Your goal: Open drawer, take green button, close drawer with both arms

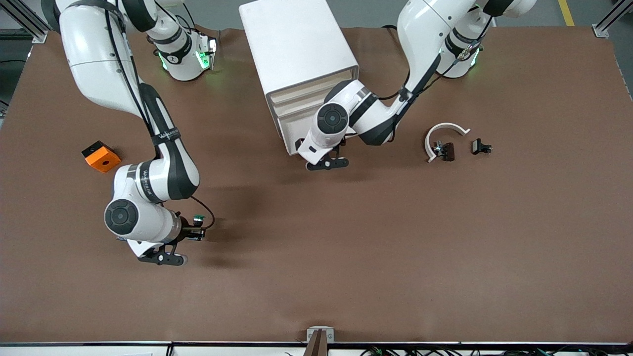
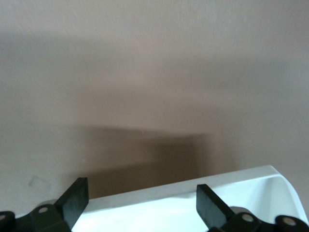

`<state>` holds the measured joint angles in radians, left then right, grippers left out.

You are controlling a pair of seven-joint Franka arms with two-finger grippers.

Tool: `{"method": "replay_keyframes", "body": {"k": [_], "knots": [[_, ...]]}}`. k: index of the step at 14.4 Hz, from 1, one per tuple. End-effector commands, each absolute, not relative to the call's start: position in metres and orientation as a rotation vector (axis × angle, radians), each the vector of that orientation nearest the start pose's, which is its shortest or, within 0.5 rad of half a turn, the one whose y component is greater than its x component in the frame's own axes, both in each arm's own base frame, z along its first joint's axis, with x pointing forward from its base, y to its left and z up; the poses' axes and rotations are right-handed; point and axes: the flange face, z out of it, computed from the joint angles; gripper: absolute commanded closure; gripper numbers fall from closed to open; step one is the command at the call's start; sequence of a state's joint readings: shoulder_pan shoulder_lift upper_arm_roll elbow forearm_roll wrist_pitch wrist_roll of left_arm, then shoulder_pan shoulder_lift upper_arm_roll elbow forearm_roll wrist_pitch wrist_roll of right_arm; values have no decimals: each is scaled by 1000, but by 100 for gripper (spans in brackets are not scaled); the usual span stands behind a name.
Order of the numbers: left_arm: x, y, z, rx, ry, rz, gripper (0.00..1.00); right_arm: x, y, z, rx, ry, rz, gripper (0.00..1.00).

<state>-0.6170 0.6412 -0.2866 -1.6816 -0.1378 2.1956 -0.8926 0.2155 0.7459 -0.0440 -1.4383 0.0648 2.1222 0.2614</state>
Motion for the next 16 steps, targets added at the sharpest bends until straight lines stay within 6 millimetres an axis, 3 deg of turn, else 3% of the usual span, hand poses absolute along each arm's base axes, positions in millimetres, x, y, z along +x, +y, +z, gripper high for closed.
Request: {"method": "replay_keyframes", "body": {"k": [1, 4, 9, 16], "knots": [[401, -516, 238, -3180, -235, 518, 0, 712, 120, 231, -3130, 168, 75, 100], [394, -519, 246, -3180, -263, 587, 0, 715, 108, 217, -3127, 206, 48, 100], [377, -518, 231, -3154, -381, 776, 0, 714, 98, 205, -3145, 222, 57, 100], [357, -514, 201, -3042, -486, 1023, 0, 697, 114, 189, -3161, 291, 133, 100]]}}
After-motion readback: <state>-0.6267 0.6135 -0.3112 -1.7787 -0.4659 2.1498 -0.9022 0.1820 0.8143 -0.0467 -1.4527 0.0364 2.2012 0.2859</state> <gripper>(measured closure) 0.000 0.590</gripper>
